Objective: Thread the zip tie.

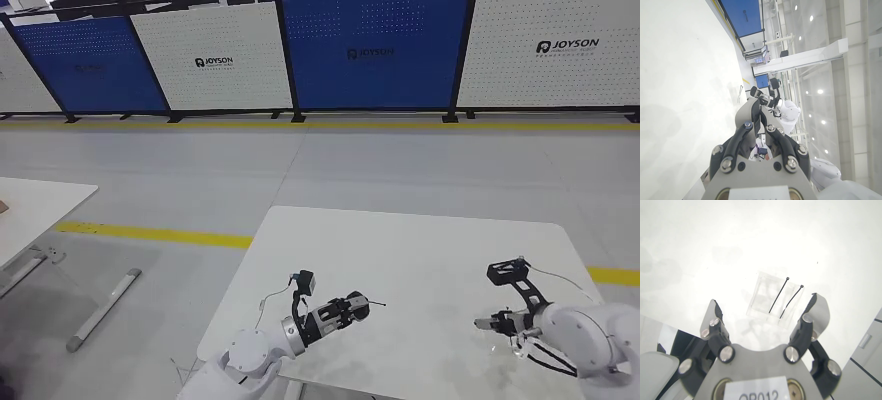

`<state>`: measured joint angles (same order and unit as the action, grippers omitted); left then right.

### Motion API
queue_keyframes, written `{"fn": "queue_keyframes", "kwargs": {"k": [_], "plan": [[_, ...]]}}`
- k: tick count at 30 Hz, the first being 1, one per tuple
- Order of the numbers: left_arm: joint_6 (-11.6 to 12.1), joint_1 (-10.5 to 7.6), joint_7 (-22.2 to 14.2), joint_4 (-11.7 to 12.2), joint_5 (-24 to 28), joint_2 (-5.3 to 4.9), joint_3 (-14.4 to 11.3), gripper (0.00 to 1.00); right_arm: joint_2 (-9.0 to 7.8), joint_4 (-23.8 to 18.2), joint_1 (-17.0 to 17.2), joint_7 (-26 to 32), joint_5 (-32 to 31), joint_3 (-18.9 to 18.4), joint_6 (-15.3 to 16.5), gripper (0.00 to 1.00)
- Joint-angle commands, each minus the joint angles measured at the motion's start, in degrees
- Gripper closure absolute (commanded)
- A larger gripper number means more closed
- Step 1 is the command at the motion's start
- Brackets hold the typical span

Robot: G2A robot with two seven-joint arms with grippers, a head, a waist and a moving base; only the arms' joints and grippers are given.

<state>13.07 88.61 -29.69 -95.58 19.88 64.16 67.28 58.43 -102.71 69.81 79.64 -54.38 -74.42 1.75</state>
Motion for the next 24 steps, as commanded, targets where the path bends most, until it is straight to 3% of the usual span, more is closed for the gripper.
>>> {"fn": "queue_keyframes", "kwargs": {"k": [1,10,11,12,13,18,24], "plan": [[0.0,0.0,0.0,0.0,0.0,0.0,0.0,1.0,0.01,0.0,0.0,0.0,0.0,0.0,0.1,0.0],[0.0,0.0,0.0,0.0,0.0,0.0,0.0,1.0,-0.45,0.1,3.0,-3.7,0.4,-3.3,-0.8,0.02],[0.0,0.0,0.0,0.0,0.0,0.0,0.0,1.0,-0.55,-0.3,3.4,-3.6,0.3,-3.8,-0.8,0.14],[0.0,0.0,0.0,0.0,0.0,0.0,0.0,1.0,-0.62,-0.5,3.7,-3.4,0.2,-4.1,-0.7,0.41],[0.0,0.0,0.0,0.0,0.0,0.0,0.0,1.0,-0.69,-0.7,3.9,-3.2,0.0,-4.3,-0.8,0.53],[0.0,0.0,0.0,0.0,0.0,0.0,0.0,1.0,-0.94,-1.1,4.6,-2.6,-0.3,-5.4,-0.9,0.64],[0.0,0.0,0.0,0.0,0.0,0.0,0.0,1.0,-1.15,-1.6,5.0,-2.0,-0.6,-6.0,-0.8,0.6]]}}
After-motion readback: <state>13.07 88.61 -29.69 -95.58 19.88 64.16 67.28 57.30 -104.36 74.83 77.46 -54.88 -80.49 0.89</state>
